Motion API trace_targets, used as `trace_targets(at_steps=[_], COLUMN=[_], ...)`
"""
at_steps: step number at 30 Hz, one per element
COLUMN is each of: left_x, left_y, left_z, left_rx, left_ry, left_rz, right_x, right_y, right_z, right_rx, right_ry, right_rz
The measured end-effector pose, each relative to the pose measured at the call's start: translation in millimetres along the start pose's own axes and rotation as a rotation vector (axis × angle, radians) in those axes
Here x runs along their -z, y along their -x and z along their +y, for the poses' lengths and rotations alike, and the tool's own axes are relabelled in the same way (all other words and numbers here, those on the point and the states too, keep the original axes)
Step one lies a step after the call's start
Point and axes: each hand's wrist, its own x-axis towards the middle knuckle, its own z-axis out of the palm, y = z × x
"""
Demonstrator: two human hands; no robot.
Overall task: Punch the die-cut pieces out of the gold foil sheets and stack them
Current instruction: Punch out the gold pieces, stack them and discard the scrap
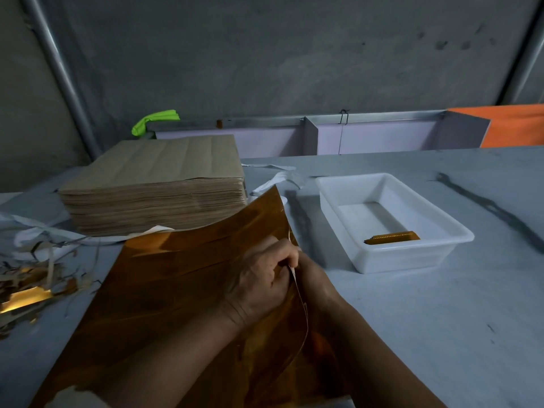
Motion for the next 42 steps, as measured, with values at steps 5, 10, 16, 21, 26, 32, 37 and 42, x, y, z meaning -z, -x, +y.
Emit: trace_targets(at_steps=[5, 10, 16, 21, 26, 32, 37, 42], left_x=[16, 18, -5, -35, -42, -20, -22, -20], left_y=[-15, -32, -33, -11, 17, 49, 67, 66], left_z=[-11, -4, 4, -5, -25, -61, -75, -72], left_rx=[0.120, 0.266, 0.240, 0.275, 0.428, 0.661, 0.537, 0.518], left_ry=[0.085, 0.170, 0.051, -0.058, -0.166, -0.265, -0.430, -0.445], left_rz=[0.096, 0.134, -0.057, -0.245, -0.136, -0.432, -0.657, -0.696], right_x=[-5, -2, 5, 27, 32, 22, 20, 14], right_y=[-4, -10, -8, 3, 10, 9, 2, 11], right_z=[3, 8, 10, 10, -2, -8, 0, -2], right_rx=[-0.150, -0.203, -0.159, -0.196, -0.156, -0.216, -0.251, -0.232], right_ry=[-0.044, -0.072, -0.124, -0.193, -0.120, 0.107, 0.415, 0.466], right_rz=[-0.001, 0.009, 0.076, 0.011, -0.061, -0.055, 0.134, 0.105])
